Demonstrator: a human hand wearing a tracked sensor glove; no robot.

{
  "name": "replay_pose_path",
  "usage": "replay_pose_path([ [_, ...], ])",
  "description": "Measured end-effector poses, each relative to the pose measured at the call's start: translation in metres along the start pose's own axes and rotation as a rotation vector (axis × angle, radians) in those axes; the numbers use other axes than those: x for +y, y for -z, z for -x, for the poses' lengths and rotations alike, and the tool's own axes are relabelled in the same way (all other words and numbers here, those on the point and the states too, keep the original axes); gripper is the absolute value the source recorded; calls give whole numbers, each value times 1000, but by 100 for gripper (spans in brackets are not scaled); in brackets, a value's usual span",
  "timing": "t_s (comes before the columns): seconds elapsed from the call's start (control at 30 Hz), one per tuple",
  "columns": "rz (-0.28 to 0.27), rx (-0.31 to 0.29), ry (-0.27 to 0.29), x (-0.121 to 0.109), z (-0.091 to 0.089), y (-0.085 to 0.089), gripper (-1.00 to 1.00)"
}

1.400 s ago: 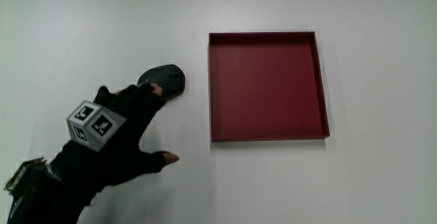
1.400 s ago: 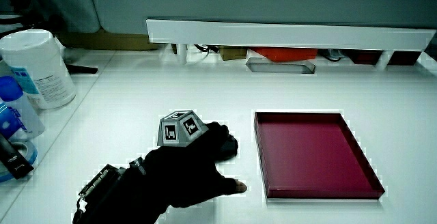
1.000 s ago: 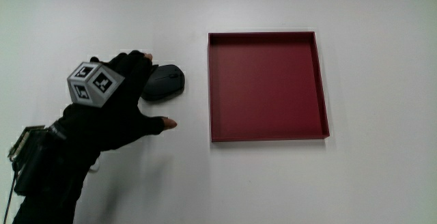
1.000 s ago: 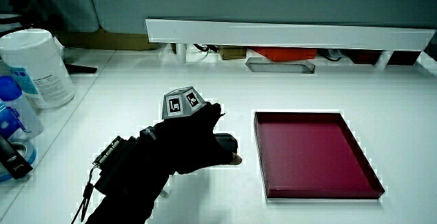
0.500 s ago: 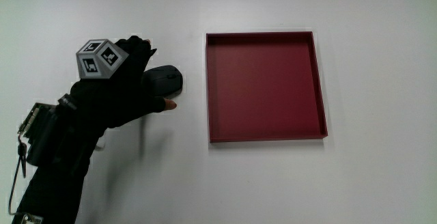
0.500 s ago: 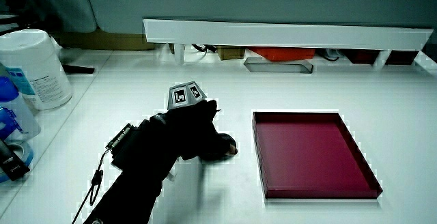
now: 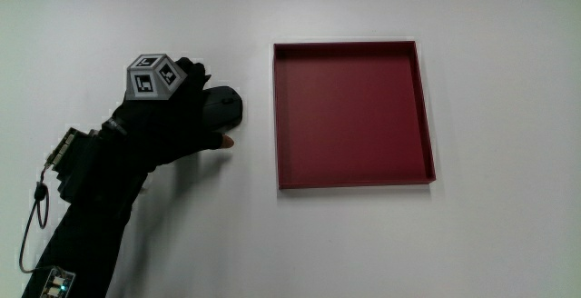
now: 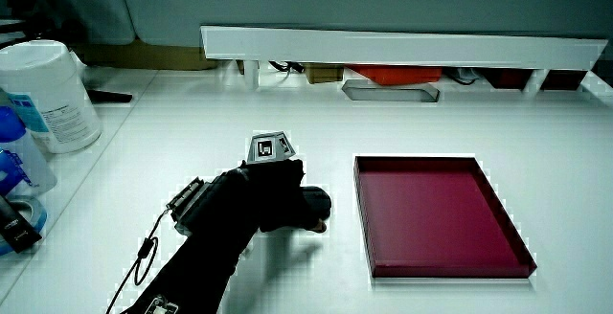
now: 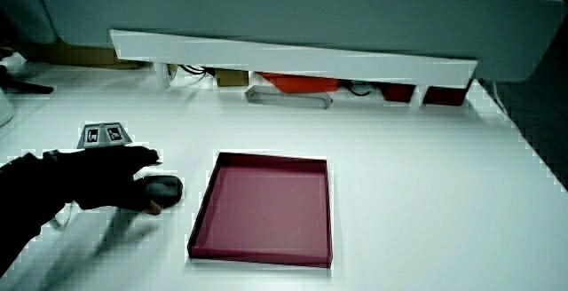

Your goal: Pick mouse from desk

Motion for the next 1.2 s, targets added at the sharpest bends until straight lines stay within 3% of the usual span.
replay_pose_path([
  [0.3,0,38,-12,5,-1,5,0],
  [0.53,-31,59,-21,6,-1,6,39],
  [0.67,-93,58,9,9,2,10,61],
  [0.9,-131,70,35,6,1,9,100],
  [1.07,-147,58,59,2,-1,7,100],
  [1.2,-180,58,91,-12,-11,-5,100],
])
